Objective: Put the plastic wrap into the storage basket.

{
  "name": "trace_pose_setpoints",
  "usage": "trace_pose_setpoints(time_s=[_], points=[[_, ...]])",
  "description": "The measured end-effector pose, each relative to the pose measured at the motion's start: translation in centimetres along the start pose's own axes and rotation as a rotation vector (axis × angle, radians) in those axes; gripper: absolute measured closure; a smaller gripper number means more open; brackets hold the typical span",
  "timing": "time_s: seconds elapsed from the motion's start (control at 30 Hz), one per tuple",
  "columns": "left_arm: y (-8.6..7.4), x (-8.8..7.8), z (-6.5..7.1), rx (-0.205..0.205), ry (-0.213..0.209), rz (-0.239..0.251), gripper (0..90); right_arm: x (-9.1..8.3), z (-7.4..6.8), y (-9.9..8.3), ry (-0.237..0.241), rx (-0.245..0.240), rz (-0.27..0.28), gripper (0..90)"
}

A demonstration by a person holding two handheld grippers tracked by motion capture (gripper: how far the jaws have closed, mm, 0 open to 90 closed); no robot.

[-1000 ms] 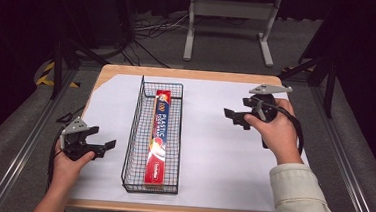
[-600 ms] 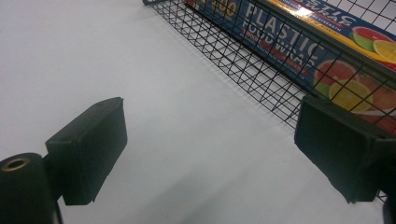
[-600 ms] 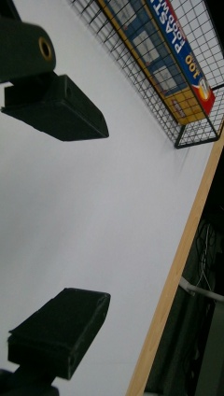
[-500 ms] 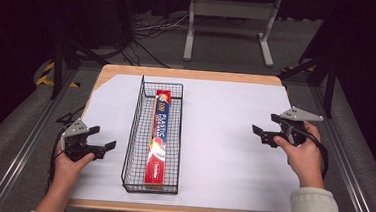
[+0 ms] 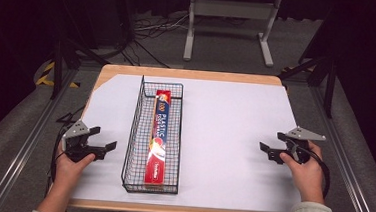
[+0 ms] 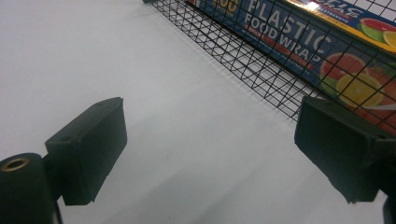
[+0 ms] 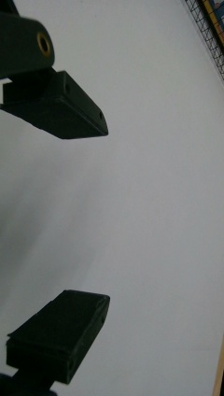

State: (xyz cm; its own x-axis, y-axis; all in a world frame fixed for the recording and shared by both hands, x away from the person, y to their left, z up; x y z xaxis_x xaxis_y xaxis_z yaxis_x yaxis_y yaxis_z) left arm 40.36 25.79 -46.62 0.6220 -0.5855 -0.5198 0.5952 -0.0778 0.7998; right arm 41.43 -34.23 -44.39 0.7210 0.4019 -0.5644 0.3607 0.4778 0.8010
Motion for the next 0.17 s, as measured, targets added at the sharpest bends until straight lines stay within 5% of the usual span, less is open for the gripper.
trace_pose_setpoints(time_s=[0.17], points=[[-0.07, 0.14, 0.06, 0.005, -0.002, 0.009, 10.1, 0.26, -0.04, -0.47, 0.018, -0.010, -0.016, 15.1]])
Point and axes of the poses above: each handheld gripper's, and its own axes: x roughly forward along the jaws, y roughly out of its top, z roughly to its right, the point moved 4 cm from there along x, roughly forward along the jaws, and after that the axes turned 14 degrees about -x, right-handed, at the moved point
